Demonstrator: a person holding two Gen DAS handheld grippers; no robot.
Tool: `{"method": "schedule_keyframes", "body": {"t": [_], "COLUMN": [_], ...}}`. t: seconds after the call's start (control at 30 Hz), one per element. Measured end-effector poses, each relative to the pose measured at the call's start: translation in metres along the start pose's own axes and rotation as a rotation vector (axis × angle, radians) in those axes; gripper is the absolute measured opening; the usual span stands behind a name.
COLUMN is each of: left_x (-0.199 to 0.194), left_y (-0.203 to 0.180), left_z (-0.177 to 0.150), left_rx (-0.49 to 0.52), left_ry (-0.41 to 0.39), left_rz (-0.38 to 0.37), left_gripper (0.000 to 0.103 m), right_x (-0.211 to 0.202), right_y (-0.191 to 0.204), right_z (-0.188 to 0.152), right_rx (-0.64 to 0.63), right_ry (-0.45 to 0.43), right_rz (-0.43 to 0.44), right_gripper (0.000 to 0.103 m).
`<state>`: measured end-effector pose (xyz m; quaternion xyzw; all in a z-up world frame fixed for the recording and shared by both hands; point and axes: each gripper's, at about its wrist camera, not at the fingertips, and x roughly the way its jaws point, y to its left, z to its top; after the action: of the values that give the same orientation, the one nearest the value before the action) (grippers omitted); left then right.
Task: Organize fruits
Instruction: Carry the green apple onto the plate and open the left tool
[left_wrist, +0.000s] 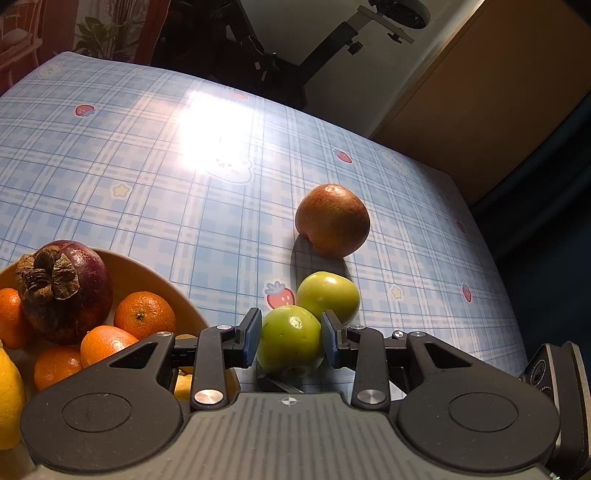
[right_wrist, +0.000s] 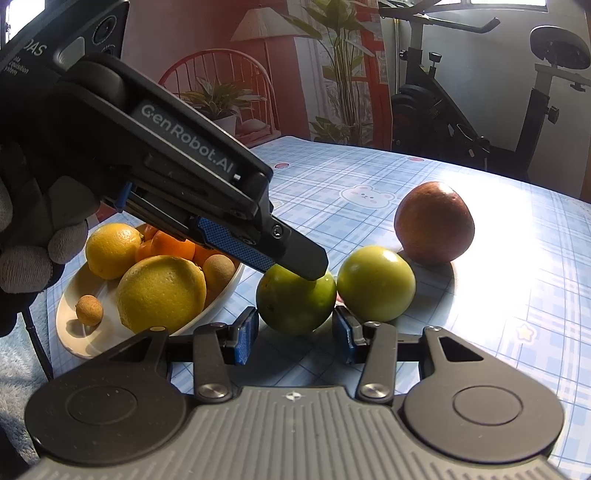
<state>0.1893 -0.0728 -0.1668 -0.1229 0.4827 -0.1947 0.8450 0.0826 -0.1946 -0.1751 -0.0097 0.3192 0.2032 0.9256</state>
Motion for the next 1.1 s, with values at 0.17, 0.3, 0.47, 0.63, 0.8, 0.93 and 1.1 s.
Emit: {"method": "schedule_keyframes", "body": {"t": [0.17,0.3,0.47,0.63,0.8,0.93,1.1], "left_x": [-0.007,-0.010,-0.012,-0.022,-0.045,-0.072,-0.100], "left_y": [-0.002,-0.004,-0.002,-0.005,-0.006,-0.001,0.016], "left_z": [-0.001,-0.002,-0.001,0.001,0.004,0.005,0.003], "left_rx": [0.005,0.019,0.007,0.030,0.052,0.078,0.064], "left_ry": [-0.014,-0.020,-0.010,-0.001,-0.031,-0.056,-0.057], "left_rz": [0.001,0.001,0.003,-0.004,-0.010,-0.015,-0.010], "left_gripper": [0.037,0.037,0.037,0.036,0.036,0.036,0.037], "right_x": [-0.005,-0.007,-0.008,-0.011,-0.022,-0.026,-0.021], "right_y": [0.000,0.003,0.008,0.011,0.023,0.040,0.069], "right_z": [-0.004,-0.003,-0.004,-0.001,0.016,0.031,0.044], "right_rx": [-0.010,-0.020,-0.047,-0.004,-0.034,-0.056,-0.119], "right_ry": [-0.020,-0.032,-0.031,-0.026,-0.050,-0.061,-0.057], "right_rz": [0.010,0.007,-0.004,0.004,0.004,0.019,0.058], "right_gripper": [0.047,0.047,0.047,0.047,0.047,0.047,0.047]}}
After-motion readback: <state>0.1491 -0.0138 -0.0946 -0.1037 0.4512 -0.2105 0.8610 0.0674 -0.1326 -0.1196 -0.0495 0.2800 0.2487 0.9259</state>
